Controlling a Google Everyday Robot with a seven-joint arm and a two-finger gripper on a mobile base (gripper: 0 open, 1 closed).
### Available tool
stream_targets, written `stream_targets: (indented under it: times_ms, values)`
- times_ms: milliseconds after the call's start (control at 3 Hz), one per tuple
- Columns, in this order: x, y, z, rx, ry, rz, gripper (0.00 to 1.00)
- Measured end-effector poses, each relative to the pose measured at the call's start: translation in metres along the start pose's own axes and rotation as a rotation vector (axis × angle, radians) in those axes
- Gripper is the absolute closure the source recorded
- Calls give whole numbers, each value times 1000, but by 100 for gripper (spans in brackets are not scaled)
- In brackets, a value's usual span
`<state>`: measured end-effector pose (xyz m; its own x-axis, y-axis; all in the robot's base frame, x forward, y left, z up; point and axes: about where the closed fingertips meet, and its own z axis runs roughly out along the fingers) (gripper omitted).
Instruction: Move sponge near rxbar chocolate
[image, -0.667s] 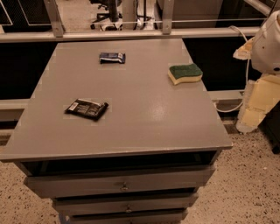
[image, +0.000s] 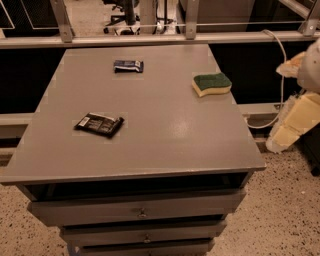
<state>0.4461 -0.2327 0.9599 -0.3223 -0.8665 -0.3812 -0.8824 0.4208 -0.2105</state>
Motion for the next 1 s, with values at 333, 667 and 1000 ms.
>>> stream_targets:
  times_ms: [333, 667, 1000]
  values:
    - [23, -18, 13, 35, -177, 183, 0]
    - [43, -33, 24, 93, -343, 305, 0]
    - [64, -59, 39, 175, -459, 348, 0]
